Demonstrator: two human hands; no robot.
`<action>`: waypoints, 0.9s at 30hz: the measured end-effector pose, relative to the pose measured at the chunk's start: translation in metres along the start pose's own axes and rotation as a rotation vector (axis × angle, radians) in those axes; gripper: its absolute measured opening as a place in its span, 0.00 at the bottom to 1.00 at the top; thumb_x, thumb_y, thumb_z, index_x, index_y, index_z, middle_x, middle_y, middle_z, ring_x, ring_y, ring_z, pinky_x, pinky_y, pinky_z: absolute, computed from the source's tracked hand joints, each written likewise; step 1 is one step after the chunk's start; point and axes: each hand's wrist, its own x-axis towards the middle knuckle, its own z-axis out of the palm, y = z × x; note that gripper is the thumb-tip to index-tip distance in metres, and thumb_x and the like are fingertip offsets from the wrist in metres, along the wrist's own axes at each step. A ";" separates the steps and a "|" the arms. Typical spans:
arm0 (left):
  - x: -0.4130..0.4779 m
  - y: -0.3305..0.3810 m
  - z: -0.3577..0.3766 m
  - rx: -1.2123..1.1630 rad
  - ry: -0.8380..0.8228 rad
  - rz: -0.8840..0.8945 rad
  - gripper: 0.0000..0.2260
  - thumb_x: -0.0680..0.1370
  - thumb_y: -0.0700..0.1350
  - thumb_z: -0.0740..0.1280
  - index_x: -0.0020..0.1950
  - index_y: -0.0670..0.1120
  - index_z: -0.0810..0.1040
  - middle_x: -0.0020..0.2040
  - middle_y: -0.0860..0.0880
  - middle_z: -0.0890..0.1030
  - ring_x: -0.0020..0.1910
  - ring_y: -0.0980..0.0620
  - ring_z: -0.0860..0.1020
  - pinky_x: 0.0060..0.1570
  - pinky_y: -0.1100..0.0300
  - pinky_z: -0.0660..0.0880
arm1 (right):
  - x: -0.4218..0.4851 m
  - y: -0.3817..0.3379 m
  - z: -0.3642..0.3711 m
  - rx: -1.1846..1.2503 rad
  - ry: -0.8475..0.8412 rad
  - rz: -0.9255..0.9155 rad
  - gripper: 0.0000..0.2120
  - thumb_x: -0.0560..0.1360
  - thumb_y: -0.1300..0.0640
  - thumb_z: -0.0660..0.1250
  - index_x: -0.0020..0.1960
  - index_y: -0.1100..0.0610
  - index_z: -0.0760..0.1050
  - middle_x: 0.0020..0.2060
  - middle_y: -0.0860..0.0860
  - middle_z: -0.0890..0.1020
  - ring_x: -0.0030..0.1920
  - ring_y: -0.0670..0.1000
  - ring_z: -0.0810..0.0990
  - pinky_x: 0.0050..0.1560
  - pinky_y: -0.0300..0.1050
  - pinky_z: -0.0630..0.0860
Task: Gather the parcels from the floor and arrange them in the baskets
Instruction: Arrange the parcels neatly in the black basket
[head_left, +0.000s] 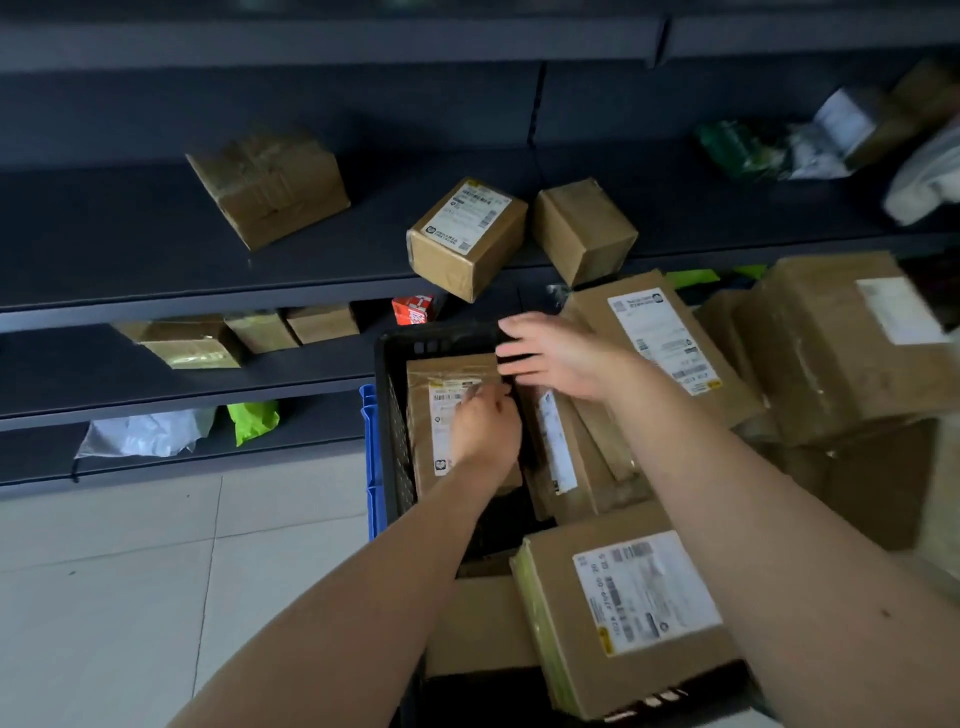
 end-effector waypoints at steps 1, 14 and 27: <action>-0.006 0.013 0.002 -0.051 -0.025 0.001 0.17 0.82 0.45 0.55 0.69 0.46 0.73 0.68 0.44 0.72 0.64 0.43 0.72 0.63 0.53 0.70 | -0.017 -0.011 -0.014 0.113 -0.016 -0.070 0.18 0.83 0.52 0.59 0.70 0.58 0.69 0.63 0.59 0.78 0.61 0.59 0.80 0.65 0.53 0.75; -0.028 0.093 0.019 -0.530 -0.327 -0.247 0.37 0.73 0.68 0.60 0.79 0.61 0.53 0.79 0.51 0.55 0.76 0.45 0.57 0.73 0.41 0.58 | -0.057 0.039 -0.100 -0.268 0.676 0.071 0.28 0.77 0.40 0.58 0.71 0.54 0.66 0.63 0.55 0.77 0.62 0.59 0.76 0.63 0.54 0.72; 0.000 0.004 -0.074 -0.153 0.124 -0.383 0.25 0.79 0.56 0.60 0.72 0.45 0.67 0.69 0.41 0.64 0.65 0.38 0.68 0.67 0.47 0.67 | 0.002 0.029 0.013 -0.325 0.228 0.149 0.25 0.79 0.45 0.60 0.71 0.56 0.67 0.64 0.55 0.77 0.61 0.57 0.77 0.58 0.51 0.75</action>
